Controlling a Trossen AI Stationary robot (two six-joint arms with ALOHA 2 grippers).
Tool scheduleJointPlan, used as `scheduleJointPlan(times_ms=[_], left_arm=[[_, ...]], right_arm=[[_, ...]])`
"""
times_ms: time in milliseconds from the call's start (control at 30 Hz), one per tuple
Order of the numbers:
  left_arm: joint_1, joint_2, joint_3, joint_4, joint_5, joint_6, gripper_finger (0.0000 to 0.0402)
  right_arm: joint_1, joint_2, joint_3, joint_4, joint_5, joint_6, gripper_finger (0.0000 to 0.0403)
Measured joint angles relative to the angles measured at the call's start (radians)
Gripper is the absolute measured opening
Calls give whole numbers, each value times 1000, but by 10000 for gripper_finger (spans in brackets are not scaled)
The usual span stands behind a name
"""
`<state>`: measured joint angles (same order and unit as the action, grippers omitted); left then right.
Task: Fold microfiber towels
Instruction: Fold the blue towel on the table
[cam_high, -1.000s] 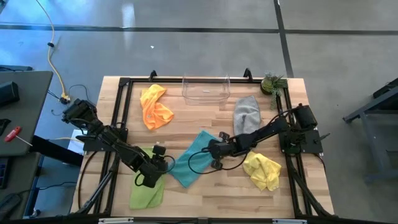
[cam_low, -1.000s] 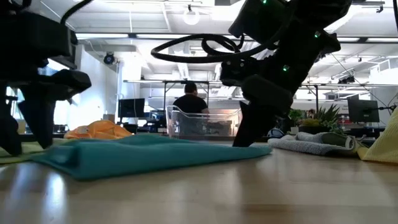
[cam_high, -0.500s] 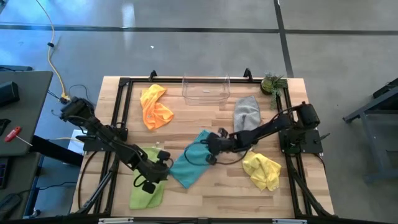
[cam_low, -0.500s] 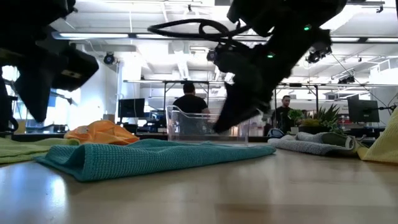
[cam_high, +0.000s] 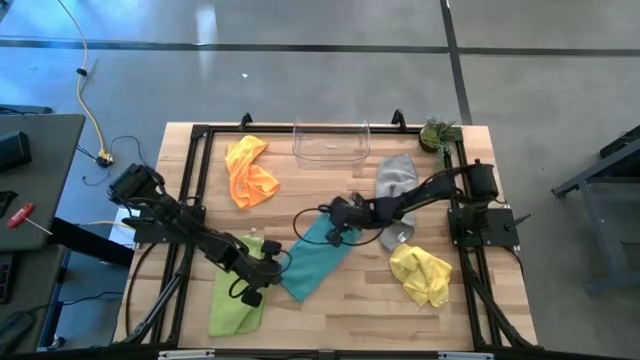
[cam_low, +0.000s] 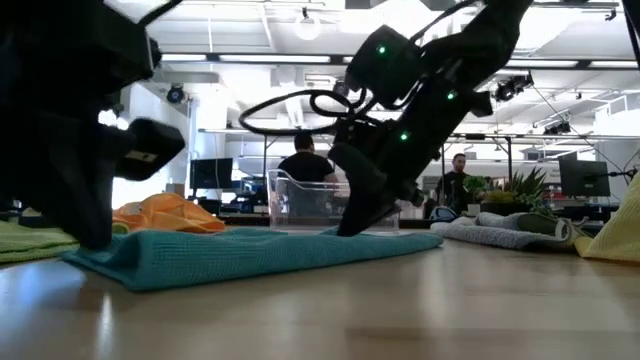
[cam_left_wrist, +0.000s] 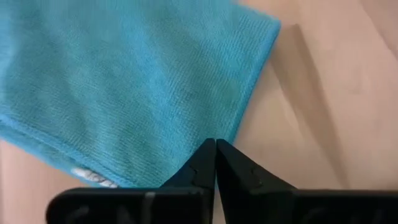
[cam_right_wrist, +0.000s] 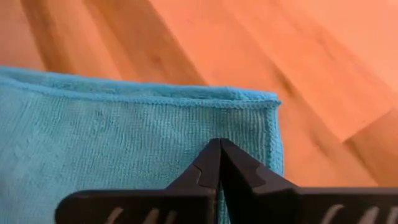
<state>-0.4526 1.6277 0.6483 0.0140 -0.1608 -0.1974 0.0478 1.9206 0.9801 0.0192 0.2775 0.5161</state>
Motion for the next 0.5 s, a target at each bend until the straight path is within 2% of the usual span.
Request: scheduleJointPlan(times_ms=[233, 500], left_arm=[[0, 53, 3, 30, -4, -16, 1], [0, 36, 2, 21, 0, -17, 0]], right_arm=[[-23, 3, 2, -11, 2, 0, 1], [-36, 4, 2, -17, 8, -26, 0]])
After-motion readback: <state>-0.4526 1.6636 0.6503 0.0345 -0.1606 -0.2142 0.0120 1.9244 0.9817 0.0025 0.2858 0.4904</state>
